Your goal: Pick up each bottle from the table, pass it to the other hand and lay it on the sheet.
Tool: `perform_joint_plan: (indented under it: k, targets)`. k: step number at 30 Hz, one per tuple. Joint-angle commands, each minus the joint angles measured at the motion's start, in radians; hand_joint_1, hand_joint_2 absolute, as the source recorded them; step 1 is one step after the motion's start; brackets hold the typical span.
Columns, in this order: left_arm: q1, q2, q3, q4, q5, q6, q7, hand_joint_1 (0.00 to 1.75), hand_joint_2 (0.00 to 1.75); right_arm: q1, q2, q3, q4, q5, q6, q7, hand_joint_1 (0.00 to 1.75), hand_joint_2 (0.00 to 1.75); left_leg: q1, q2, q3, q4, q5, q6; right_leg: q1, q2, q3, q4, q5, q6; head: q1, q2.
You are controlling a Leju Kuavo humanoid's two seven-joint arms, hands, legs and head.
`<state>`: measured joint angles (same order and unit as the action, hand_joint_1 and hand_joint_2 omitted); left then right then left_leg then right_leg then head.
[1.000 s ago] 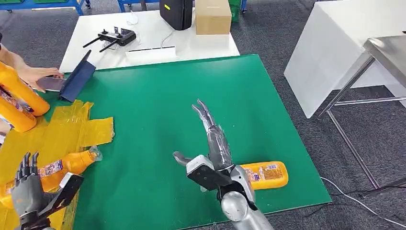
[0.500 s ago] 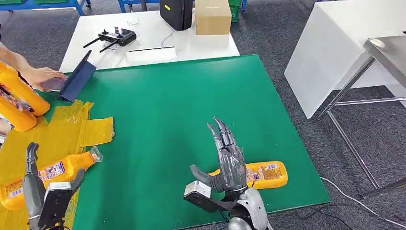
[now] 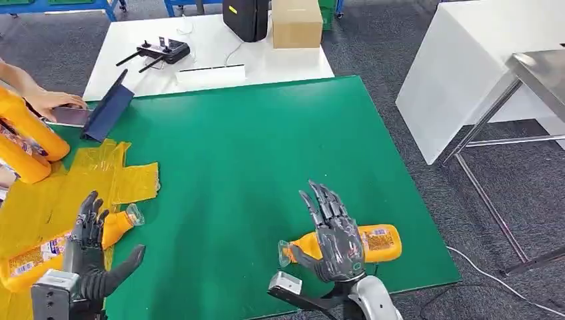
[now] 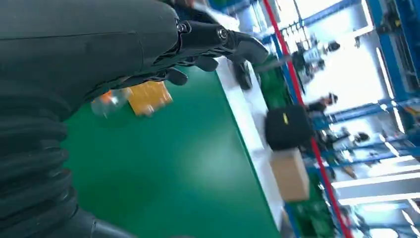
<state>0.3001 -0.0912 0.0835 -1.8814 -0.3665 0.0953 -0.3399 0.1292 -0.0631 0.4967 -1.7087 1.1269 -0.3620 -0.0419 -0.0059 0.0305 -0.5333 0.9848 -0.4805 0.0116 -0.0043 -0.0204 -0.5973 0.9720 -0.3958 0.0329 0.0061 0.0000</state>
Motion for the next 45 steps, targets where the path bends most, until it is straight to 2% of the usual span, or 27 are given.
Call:
perform_joint_plan:
  k: [1,6,10,16,18,20,23,28,34,37,40,42,45]
  targets:
    - [-0.031,0.013,-0.128,0.061,0.060,-0.053,0.008,0.00,1.75,0.104,-0.262,-0.077,-0.090,0.085,0.029,0.107,0.00,1.75,-0.001,-0.005,0.001,-0.001,0.000,0.001,-0.001,-0.003,0.003,-0.001,-0.001,0.001,0.000,0.000]
    - [-0.032,0.017,-0.127,0.057,0.060,-0.053,0.008,0.00,1.75,0.093,-0.251,-0.071,-0.088,0.086,0.039,0.111,0.00,1.75,-0.001,0.000,0.000,-0.001,-0.001,0.001,-0.001,0.000,0.002,0.000,0.000,0.000,0.000,0.000]
    - [-0.032,0.017,-0.127,0.057,0.060,-0.053,0.008,0.00,1.75,0.093,-0.251,-0.071,-0.088,0.086,0.039,0.111,0.00,1.75,0.001,-0.005,0.004,0.000,-0.003,0.000,0.000,0.000,0.006,-0.001,-0.002,-0.001,0.000,0.000]
    - [-0.032,0.017,-0.127,0.057,0.060,-0.053,0.008,0.00,1.75,0.093,-0.251,-0.071,-0.088,0.086,0.039,0.111,0.00,1.75,0.001,-0.003,0.002,-0.001,-0.002,0.001,0.001,0.000,0.004,-0.001,-0.001,0.000,0.000,0.000]
    - [-0.032,0.018,-0.136,0.055,0.067,-0.058,0.003,0.00,1.75,0.099,-0.288,-0.069,-0.094,0.109,0.089,0.158,0.00,1.75,0.001,-0.002,0.002,-0.001,-0.002,0.001,0.000,0.000,0.004,-0.001,-0.001,0.000,0.000,0.000]
    - [-0.052,0.029,-0.165,0.076,0.077,-0.074,0.000,0.00,1.75,0.107,-0.385,-0.086,-0.089,0.098,0.145,0.167,0.00,1.75,0.000,-0.002,0.001,0.000,-0.002,0.002,0.000,-0.001,0.003,0.000,-0.001,0.000,0.000,0.000]
    - [-0.105,0.040,-0.187,0.134,0.109,-0.086,-0.010,0.00,1.75,0.077,-0.477,-0.154,-0.029,0.037,0.187,0.105,0.00,1.75,0.000,-0.006,0.004,-0.001,-0.001,0.002,-0.001,-0.003,0.005,-0.001,-0.001,0.001,0.000,0.000]
    - [-0.152,0.050,-0.237,0.194,0.133,-0.093,-0.015,0.00,1.75,0.084,-0.562,-0.280,-0.004,-0.069,0.296,-0.006,0.00,1.75,-0.003,-0.004,0.002,-0.001,-0.001,0.002,-0.004,-0.001,0.004,-0.001,0.000,0.001,0.000,0.000]
    - [-0.149,0.055,-0.242,0.203,0.142,-0.091,-0.022,0.00,1.75,0.115,-0.579,-0.302,-0.024,-0.080,0.301,-0.012,0.00,1.75,-0.003,-0.003,0.003,-0.001,-0.002,0.003,-0.004,-0.001,0.005,-0.002,0.000,0.001,0.000,0.000]
    - [-0.154,0.052,-0.241,0.218,0.151,-0.091,-0.025,0.00,1.75,0.126,-0.632,-0.310,-0.024,-0.103,0.337,0.011,0.00,1.75,-0.003,-0.002,0.002,-0.001,-0.002,0.003,-0.004,-0.001,0.003,-0.001,0.000,0.001,0.000,0.000]
    - [-0.162,0.050,-0.253,0.235,0.171,-0.101,-0.032,0.00,1.75,0.072,-0.634,-0.323,0.050,-0.115,0.363,-0.006,0.00,1.75,-0.002,-0.004,0.005,0.000,-0.002,0.003,-0.003,-0.001,0.006,-0.002,-0.001,0.001,0.000,0.000]
    - [-0.162,0.055,-0.273,0.249,0.170,-0.106,-0.025,0.00,1.75,-0.009,-0.589,-0.308,0.156,-0.140,0.399,-0.040,0.00,1.75,-0.003,-0.001,0.003,-0.001,-0.001,0.004,-0.003,0.001,0.003,-0.002,0.001,0.001,0.000,0.000]
    - [-0.169,0.063,-0.287,0.251,0.173,-0.105,-0.027,0.00,1.75,-0.070,-0.566,-0.277,0.254,-0.143,0.417,-0.059,0.00,1.75,-0.001,0.001,0.004,-0.002,-0.001,0.003,-0.002,0.004,0.006,-0.005,0.002,0.001,0.000,0.000]
